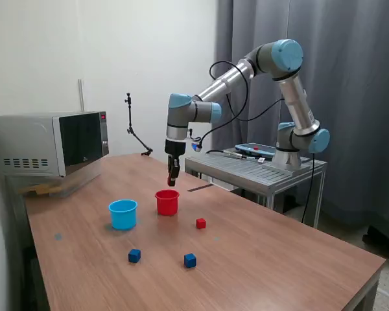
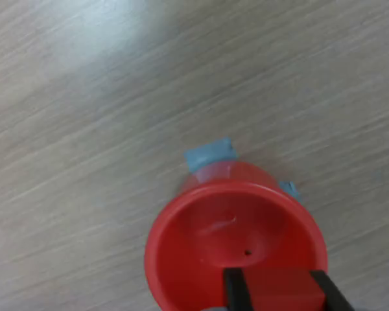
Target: Place red objects in the red bin, and blue objects in the blue bin.
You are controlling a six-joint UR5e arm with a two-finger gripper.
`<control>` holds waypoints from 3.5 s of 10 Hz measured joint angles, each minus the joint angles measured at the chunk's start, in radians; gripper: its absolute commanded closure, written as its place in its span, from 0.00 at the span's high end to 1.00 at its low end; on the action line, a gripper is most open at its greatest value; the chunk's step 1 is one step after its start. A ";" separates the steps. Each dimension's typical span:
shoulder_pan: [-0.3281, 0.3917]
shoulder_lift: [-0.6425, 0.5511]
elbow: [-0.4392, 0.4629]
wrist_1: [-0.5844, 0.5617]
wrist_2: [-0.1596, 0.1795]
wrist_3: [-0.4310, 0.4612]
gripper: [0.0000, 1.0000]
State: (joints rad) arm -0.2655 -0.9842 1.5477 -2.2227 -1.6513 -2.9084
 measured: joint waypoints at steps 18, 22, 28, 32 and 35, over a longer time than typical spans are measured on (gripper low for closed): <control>0.262 -0.002 0.041 0.004 0.014 0.033 1.00; 0.310 -0.017 0.132 0.000 0.012 0.142 1.00; 0.262 0.049 0.154 -0.107 0.005 0.253 1.00; 0.253 0.094 0.115 -0.121 0.020 0.128 1.00; 0.240 0.098 0.113 -0.124 0.059 0.025 1.00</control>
State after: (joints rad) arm -0.0254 -0.8859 1.6610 -2.3472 -1.5919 -2.8837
